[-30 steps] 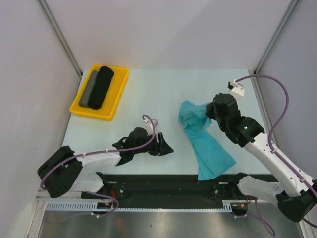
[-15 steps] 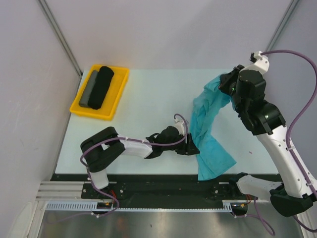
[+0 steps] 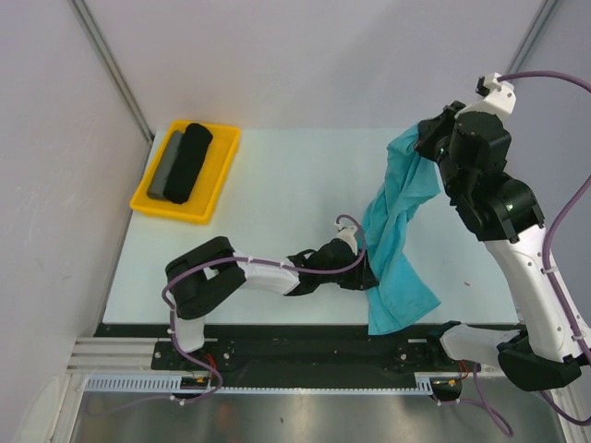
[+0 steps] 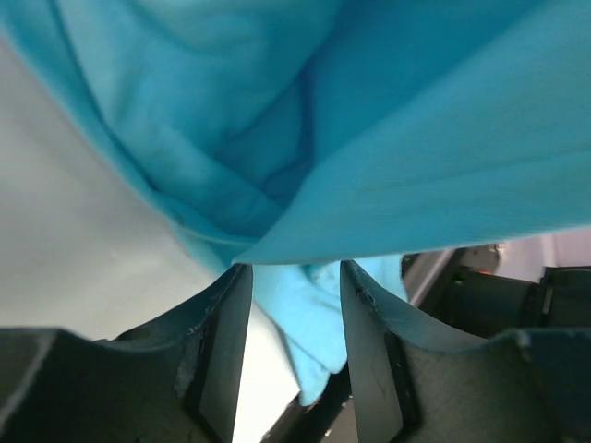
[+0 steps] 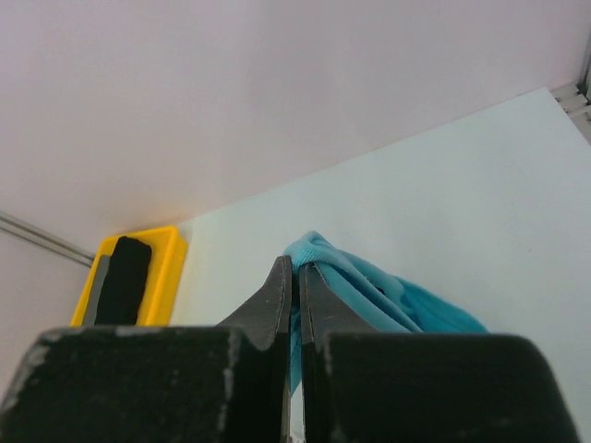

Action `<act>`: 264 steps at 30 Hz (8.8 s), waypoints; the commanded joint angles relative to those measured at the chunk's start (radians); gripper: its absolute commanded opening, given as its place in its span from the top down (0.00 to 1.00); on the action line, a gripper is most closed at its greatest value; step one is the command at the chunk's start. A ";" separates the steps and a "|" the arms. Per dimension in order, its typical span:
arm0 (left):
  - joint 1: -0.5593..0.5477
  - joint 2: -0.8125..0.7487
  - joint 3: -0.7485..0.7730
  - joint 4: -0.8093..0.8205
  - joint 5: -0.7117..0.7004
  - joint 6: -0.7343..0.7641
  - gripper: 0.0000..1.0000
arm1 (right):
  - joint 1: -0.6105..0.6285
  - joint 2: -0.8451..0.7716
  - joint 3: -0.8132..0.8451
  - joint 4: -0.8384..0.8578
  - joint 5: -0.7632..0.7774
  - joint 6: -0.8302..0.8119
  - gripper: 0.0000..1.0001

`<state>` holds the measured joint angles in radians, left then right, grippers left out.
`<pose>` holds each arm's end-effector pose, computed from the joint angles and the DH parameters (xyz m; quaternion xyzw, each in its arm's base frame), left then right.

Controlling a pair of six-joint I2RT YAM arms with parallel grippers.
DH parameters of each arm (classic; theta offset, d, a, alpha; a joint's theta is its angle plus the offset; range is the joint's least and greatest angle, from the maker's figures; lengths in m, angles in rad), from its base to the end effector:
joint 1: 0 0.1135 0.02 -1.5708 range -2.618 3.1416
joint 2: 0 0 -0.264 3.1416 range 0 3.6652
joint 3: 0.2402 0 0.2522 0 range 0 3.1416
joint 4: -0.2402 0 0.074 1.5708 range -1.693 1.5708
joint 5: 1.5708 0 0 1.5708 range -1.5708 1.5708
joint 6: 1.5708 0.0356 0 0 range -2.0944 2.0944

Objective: Roll the t-shirts
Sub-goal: Flatten out the T-shirt at the center of the board, then fold the T-shirt at the center of the board.

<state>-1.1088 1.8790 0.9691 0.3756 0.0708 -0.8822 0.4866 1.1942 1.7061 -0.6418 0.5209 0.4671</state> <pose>0.1725 -0.3521 0.1527 0.1156 0.8606 -0.4321 0.2435 0.1949 0.0830 0.5177 0.1628 0.7278 0.1207 0.6552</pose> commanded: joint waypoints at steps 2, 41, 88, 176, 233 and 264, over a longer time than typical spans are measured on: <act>-0.017 -0.089 -0.032 -0.052 -0.106 0.048 0.53 | -0.002 -0.004 0.072 0.007 0.039 -0.038 1.00; 0.012 -0.260 -0.001 -0.255 -0.379 0.113 1.00 | -0.141 0.013 0.086 0.065 0.033 -0.057 1.00; 0.745 -0.822 -0.349 -0.636 -0.350 0.081 0.37 | -0.409 -0.272 -1.145 0.137 -0.471 0.314 0.28; 0.715 -0.100 0.078 -0.368 -0.069 0.120 0.49 | -0.703 0.243 -0.829 0.387 -0.502 0.137 1.00; 0.756 -0.572 -0.385 -0.416 -0.015 0.049 0.46 | -0.741 0.024 -0.882 0.116 -0.598 0.077 1.00; 0.639 -0.642 -0.228 -0.931 -0.691 0.146 1.00 | -0.795 0.018 -0.885 0.082 -0.650 0.051 1.00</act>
<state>-0.5259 1.3861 0.8070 -0.4656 -0.5503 -0.7189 -0.2928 1.2602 0.8230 -0.4992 -0.1143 0.5449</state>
